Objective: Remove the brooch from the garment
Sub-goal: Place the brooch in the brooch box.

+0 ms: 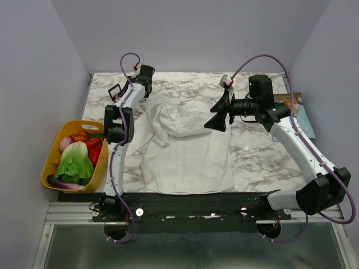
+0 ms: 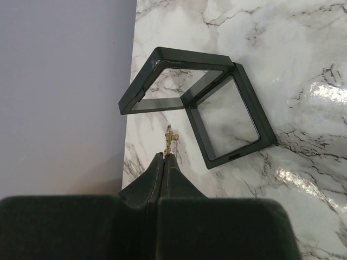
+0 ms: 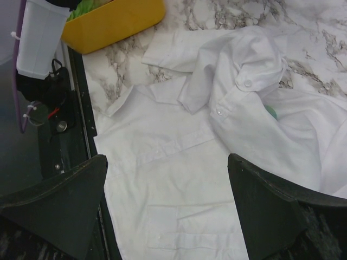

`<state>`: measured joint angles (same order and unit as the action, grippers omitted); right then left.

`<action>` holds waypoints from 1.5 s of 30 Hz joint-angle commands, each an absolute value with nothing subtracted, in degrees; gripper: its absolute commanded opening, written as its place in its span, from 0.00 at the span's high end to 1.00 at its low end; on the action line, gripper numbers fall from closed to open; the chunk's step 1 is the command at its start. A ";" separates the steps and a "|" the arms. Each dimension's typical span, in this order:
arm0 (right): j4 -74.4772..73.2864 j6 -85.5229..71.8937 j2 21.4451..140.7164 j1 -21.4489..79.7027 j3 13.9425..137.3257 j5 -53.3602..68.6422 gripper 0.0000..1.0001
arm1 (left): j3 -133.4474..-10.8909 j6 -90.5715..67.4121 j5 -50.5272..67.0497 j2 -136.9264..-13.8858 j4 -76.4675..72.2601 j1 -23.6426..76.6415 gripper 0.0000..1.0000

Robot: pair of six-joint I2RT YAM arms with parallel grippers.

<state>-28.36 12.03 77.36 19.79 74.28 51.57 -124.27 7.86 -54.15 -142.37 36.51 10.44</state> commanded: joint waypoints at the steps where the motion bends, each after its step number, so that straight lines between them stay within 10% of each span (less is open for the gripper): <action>1: -27.69 11.95 78.05 19.60 73.48 53.09 0.00 | -127.17 5.63 -55.90 -144.75 38.93 9.93 1.00; 45: -27.60 12.04 79.54 19.60 73.30 54.05 0.00 | -133.33 11.16 -57.83 -151.17 35.07 9.84 1.00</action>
